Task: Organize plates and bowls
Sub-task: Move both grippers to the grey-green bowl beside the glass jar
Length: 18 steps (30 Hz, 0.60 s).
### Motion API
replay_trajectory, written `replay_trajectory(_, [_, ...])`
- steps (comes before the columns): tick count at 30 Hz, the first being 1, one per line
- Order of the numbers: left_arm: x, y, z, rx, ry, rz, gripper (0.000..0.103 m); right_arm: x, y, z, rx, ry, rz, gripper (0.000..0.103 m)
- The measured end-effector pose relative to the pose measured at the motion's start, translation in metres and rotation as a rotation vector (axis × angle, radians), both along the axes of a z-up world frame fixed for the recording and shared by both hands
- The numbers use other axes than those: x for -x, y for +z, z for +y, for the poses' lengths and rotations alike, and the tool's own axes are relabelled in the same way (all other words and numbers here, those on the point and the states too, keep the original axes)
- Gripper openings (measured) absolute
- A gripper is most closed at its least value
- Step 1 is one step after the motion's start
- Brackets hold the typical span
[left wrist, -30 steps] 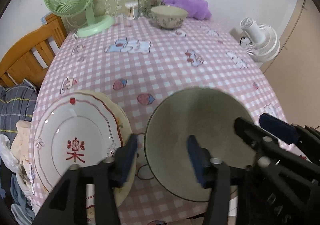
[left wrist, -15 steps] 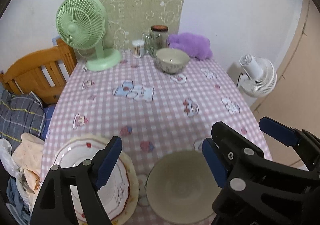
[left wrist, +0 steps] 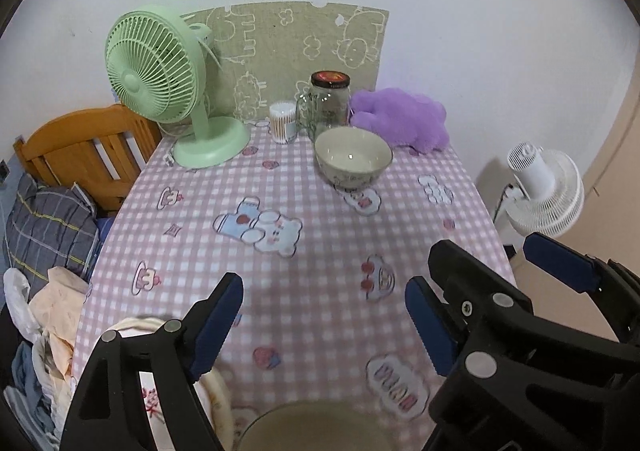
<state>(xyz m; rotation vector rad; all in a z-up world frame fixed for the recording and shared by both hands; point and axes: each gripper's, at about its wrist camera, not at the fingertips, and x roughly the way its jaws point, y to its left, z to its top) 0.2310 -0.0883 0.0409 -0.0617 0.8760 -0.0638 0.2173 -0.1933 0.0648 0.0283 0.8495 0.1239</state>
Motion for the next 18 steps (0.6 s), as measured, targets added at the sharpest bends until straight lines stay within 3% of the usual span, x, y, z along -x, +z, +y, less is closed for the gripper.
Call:
replay_trajectory(9, [-0.058, -0.001, -0.030, -0.024, 0.100, -0.028, 0.082, -0.070, 0.001, -0.032, 0.013, 0.064, -0.028, 0.078])
replay_trajectory(14, [-0.100, -0.016, -0.033, -0.029, 0.133, -0.009, 0.074, -0.117, -0.014, -0.039, 0.007, 0.081, -0.022, 0.078])
replay_trajectory(18, [-0.130, -0.023, -0.030, -0.054, 0.151, -0.007, 0.074, -0.150, -0.025, -0.041, -0.017, 0.085, -0.004, 0.078])
